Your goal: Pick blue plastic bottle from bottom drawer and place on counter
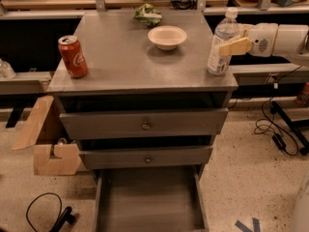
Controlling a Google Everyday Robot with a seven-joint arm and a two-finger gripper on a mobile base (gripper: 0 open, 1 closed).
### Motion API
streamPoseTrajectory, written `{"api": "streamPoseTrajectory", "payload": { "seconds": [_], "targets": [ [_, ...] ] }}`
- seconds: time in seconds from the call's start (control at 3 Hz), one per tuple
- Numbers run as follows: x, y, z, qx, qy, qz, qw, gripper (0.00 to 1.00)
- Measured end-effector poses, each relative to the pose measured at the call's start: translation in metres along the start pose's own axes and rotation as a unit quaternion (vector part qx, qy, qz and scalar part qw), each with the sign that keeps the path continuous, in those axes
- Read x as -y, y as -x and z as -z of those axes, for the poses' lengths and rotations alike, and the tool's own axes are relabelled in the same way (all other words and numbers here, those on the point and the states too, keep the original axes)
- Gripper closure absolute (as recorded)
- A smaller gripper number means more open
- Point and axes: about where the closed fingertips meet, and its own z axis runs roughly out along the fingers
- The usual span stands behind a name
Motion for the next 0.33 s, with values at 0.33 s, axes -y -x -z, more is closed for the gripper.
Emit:
{"api": "streamPoseTrajectory", "payload": {
  "seconds": [0.33],
  "targets": [
    [0.0, 0.0, 0.0, 0.0, 0.0, 0.0, 1.0, 0.0]
  ]
}}
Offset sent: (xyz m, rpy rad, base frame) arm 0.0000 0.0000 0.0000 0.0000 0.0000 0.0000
